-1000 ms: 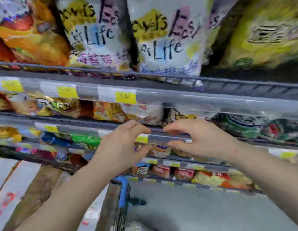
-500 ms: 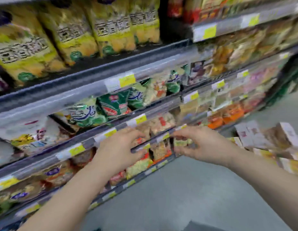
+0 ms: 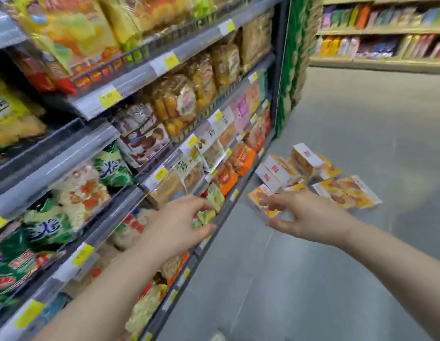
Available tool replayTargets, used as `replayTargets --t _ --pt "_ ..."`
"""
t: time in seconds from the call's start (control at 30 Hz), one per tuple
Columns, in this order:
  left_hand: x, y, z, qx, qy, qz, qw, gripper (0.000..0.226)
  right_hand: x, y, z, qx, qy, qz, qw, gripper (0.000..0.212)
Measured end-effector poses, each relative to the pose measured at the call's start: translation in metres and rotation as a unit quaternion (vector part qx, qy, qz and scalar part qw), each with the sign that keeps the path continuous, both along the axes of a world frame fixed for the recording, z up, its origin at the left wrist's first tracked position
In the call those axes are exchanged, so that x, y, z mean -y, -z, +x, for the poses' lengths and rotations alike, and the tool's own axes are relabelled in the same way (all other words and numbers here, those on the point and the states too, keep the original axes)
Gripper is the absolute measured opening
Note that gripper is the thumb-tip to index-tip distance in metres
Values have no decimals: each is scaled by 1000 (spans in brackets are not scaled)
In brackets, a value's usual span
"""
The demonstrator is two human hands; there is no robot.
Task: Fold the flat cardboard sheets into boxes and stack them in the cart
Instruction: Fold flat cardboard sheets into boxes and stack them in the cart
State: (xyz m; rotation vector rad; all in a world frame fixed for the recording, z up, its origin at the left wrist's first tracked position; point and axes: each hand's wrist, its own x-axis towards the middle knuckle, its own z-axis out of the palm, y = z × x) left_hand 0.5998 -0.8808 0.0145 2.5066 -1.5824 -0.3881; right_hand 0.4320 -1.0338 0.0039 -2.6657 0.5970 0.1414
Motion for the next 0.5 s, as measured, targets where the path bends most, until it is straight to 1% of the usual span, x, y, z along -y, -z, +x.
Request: replayTargets --t 0.17,0.23,0.37,0.5 --pt "67 12 4 -23 71 13 997 43 37 11 -22 -15 86 13 996 42" --pt "94 16 12 -26 99 10 995 50 53 16 -22 -15 118 18 993 42" --pt "149 23 40 -34 154 4 987 42 86 21 -9 -22 186 31 982 42" --pt "204 25 77 -11 209 39 977 42 126 20 14 -40 239 31 970 38"
